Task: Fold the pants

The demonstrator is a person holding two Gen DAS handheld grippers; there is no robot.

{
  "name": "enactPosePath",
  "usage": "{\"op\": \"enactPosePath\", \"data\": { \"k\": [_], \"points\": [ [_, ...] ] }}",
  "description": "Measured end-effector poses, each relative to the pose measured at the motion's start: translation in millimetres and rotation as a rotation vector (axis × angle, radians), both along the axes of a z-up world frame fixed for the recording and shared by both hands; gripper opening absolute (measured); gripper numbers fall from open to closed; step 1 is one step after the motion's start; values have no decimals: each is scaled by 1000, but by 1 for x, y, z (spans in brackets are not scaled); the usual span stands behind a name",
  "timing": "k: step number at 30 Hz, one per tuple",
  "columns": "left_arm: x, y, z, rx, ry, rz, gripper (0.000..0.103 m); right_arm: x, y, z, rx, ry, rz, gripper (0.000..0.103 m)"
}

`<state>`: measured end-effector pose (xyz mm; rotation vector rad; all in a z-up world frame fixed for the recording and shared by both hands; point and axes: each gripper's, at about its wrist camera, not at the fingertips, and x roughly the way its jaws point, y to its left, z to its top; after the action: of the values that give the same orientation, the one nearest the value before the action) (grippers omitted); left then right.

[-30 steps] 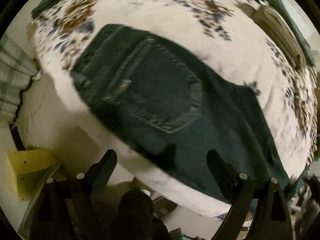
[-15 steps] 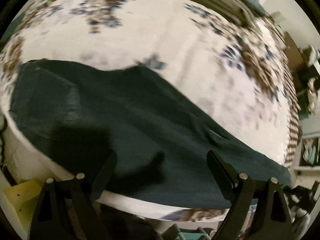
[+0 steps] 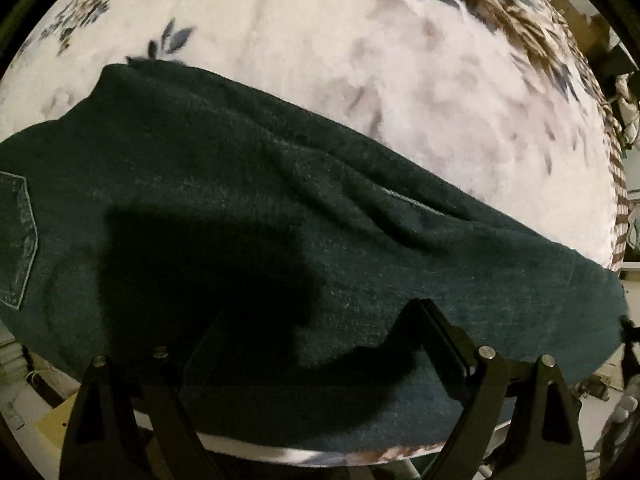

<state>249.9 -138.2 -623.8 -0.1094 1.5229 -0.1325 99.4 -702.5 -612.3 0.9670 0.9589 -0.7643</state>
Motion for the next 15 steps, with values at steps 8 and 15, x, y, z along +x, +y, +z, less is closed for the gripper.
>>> {"op": "enactPosePath", "data": {
  "k": [8, 15],
  "points": [
    [-2, -6, -12, 77, -32, 6, 103, 12, 1, -25, 82, 198, 93, 17],
    [-19, 46, 31, 18, -87, 123, 103, 86, 133, 43, 53, 172, 555, 42]
  ]
}}
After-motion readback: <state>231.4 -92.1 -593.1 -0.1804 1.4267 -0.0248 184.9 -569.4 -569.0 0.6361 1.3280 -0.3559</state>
